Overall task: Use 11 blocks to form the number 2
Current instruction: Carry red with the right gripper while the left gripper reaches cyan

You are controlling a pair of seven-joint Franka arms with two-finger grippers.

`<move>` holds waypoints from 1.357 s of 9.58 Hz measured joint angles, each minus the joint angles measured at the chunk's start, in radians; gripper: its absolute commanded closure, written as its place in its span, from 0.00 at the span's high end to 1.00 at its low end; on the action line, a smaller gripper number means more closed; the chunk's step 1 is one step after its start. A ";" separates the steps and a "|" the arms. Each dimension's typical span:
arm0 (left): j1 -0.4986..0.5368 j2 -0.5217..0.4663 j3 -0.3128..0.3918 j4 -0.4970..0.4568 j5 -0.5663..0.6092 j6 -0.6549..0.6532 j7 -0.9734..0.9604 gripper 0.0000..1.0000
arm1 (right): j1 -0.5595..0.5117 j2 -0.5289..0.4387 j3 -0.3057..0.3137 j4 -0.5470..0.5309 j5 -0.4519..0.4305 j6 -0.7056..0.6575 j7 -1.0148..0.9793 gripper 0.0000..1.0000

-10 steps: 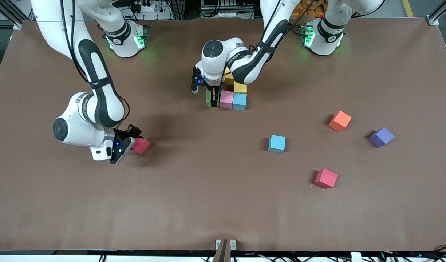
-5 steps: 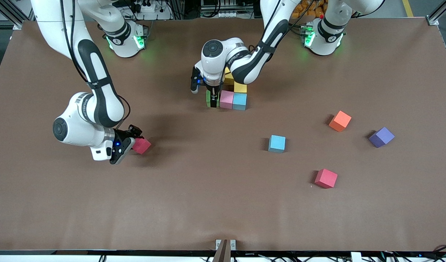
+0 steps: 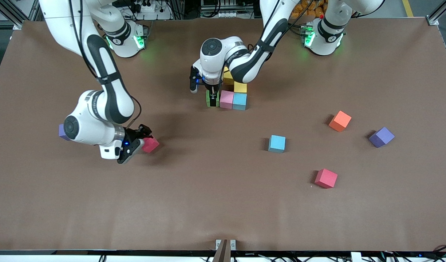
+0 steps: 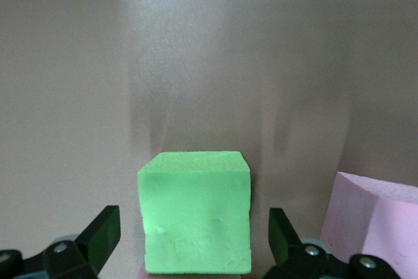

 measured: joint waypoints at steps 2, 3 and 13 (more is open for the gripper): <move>0.000 -0.013 -0.001 0.000 0.000 -0.001 -0.008 1.00 | 0.025 -0.017 -0.002 0.005 0.000 0.002 0.110 0.21; 0.000 -0.023 -0.002 -0.001 0.000 -0.006 -0.032 1.00 | 0.035 -0.030 -0.004 0.005 0.000 0.002 0.157 0.21; 0.379 -0.296 0.021 0.001 -0.038 -0.407 -0.156 1.00 | 0.322 -0.053 -0.151 0.000 -0.002 0.035 0.520 0.21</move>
